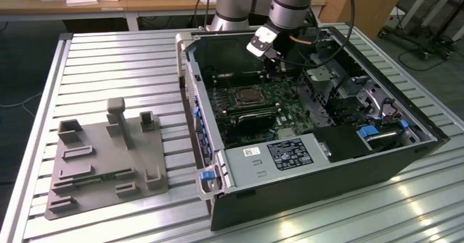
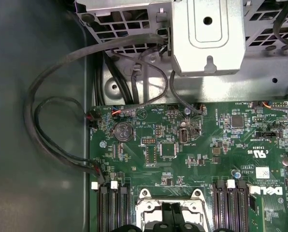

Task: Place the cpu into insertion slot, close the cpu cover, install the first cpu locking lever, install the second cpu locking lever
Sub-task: 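Close the cpu cover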

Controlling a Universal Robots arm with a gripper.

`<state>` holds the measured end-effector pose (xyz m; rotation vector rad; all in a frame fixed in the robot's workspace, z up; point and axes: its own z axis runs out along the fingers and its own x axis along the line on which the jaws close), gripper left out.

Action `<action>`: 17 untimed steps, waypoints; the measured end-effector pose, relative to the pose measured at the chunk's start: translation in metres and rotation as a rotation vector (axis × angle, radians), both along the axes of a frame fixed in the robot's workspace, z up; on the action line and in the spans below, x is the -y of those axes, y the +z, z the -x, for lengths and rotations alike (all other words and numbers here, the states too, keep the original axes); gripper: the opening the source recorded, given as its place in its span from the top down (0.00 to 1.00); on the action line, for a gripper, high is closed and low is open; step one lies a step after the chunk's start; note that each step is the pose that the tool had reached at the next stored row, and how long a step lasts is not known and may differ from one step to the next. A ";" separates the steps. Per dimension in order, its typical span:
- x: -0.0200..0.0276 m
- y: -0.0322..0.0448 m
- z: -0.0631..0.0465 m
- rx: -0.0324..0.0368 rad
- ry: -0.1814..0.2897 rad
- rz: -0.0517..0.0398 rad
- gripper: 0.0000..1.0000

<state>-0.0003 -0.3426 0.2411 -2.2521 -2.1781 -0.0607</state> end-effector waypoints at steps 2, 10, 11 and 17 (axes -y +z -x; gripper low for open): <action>0.0000 0.0000 0.001 0.0000 0.000 -0.0001 0.90; 0.0000 -0.0001 0.004 -0.0001 0.000 0.0002 0.90; 0.0000 -0.0002 0.004 -0.0001 0.000 0.0001 0.90; 0.0000 -0.0011 0.009 0.0001 0.000 -0.0002 0.90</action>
